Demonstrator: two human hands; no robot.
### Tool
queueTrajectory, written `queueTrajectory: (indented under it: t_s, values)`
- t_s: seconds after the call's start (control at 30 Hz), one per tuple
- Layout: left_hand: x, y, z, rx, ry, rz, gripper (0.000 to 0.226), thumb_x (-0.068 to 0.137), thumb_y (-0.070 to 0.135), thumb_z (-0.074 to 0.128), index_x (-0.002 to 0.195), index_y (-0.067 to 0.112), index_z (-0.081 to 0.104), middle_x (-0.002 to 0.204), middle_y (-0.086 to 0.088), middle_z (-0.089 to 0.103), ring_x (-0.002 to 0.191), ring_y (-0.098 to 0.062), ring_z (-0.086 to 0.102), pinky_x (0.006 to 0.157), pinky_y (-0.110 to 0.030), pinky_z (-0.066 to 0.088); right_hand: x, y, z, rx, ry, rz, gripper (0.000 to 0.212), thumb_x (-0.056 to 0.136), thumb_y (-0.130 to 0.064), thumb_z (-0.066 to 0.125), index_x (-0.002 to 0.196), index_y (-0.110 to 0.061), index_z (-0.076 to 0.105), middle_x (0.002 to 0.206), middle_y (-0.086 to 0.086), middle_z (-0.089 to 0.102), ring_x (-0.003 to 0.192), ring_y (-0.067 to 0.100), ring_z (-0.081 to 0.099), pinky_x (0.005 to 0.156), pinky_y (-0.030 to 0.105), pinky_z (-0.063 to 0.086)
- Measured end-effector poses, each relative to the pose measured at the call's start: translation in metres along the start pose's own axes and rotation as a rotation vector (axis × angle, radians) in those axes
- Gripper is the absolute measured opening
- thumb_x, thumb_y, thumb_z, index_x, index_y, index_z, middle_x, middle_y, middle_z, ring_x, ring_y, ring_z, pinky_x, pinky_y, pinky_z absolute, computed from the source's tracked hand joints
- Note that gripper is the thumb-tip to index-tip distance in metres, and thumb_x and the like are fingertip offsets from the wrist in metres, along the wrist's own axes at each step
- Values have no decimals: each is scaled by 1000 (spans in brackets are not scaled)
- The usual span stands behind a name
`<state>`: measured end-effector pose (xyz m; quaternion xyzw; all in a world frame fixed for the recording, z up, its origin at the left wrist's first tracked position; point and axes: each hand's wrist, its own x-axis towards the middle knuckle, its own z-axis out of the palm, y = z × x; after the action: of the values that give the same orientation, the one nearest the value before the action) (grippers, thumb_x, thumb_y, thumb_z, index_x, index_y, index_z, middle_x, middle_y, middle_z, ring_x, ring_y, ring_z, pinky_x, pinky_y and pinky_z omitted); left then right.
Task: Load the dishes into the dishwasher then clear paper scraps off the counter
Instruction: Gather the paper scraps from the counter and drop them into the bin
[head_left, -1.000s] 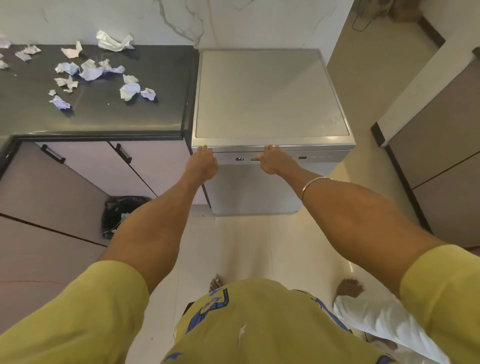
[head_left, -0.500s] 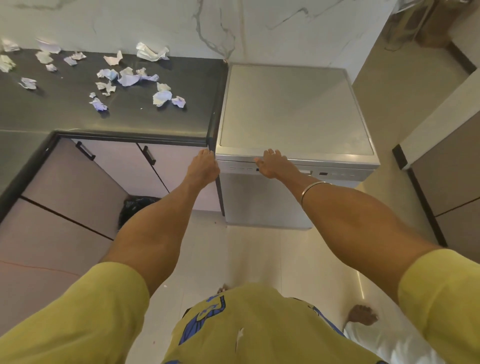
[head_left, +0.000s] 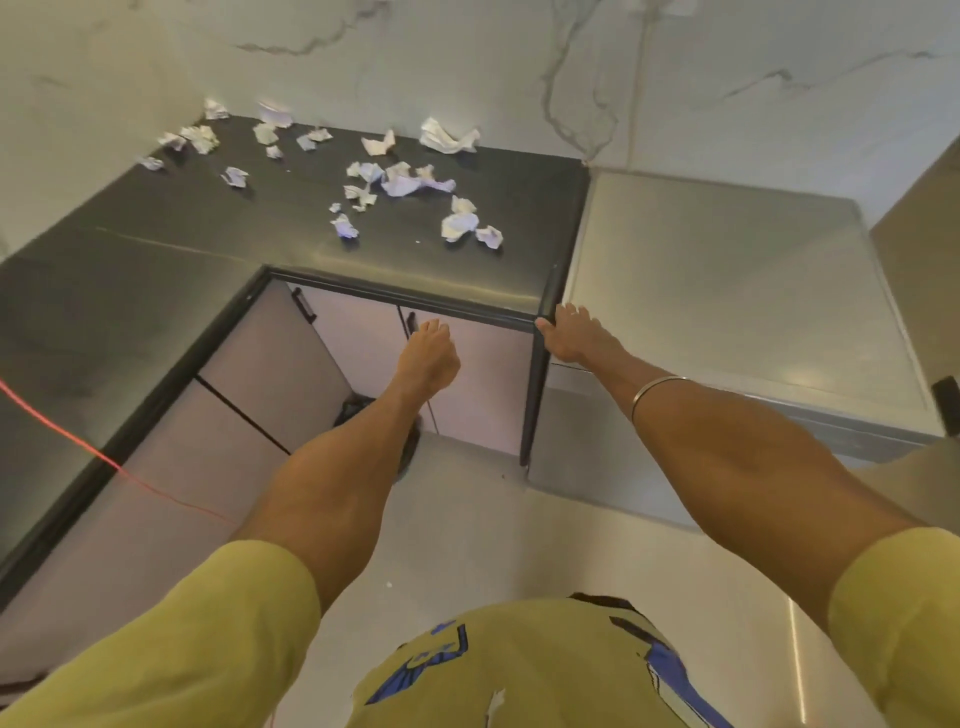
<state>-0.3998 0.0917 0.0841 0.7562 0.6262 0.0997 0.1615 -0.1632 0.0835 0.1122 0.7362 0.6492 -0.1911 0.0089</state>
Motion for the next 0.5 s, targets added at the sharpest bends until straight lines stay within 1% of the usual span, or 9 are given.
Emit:
queueTrajectory:
  t_s: [0.1,0.17,0.23,0.3,0.4,0.5]
  values:
    - [7,-27,-10,-9,3,-31,31,96,6,37,120,-8,52,131,-22,51,121,-36,47,103,-41,40,29,-18,-3,4,0,-21,66,105,-46,25,152,-1,23,159,16,23,146,35,22,117,48,23]
    - [16,-42,-17,-23,21,-58,29,96,5,37,117,-8,53,127,-22,52,116,-35,48,99,-39,39,47,-31,-4,-3,-6,-38,66,104,-46,27,152,0,22,159,16,23,147,35,19,117,48,22]
    - [24,-54,-22,-41,36,-83,24,97,5,38,111,-7,53,119,-22,54,109,-33,50,94,-38,40,62,-44,-7,-6,-2,-54,65,104,-45,30,150,0,26,156,17,28,145,35,23,115,48,26]
    - [36,-68,-26,-58,48,-101,24,99,8,38,109,-7,54,117,-22,54,109,-34,50,96,-40,41,82,-55,-8,-33,14,-82,62,103,-45,31,147,0,32,152,18,35,140,36,31,110,48,32]
    - [59,-90,-33,-72,58,-123,27,99,7,38,117,-6,54,127,-21,52,121,-35,48,105,-41,38,116,-72,-13,-38,21,-116,62,103,-45,31,146,1,33,150,18,37,138,36,33,109,49,34]
    - [86,-103,-45,-69,72,-147,36,102,9,36,132,-5,49,143,-19,44,135,-34,38,112,-40,32,154,-91,-21,-25,30,-141,60,102,-42,35,145,0,34,149,18,38,135,36,36,107,49,35]
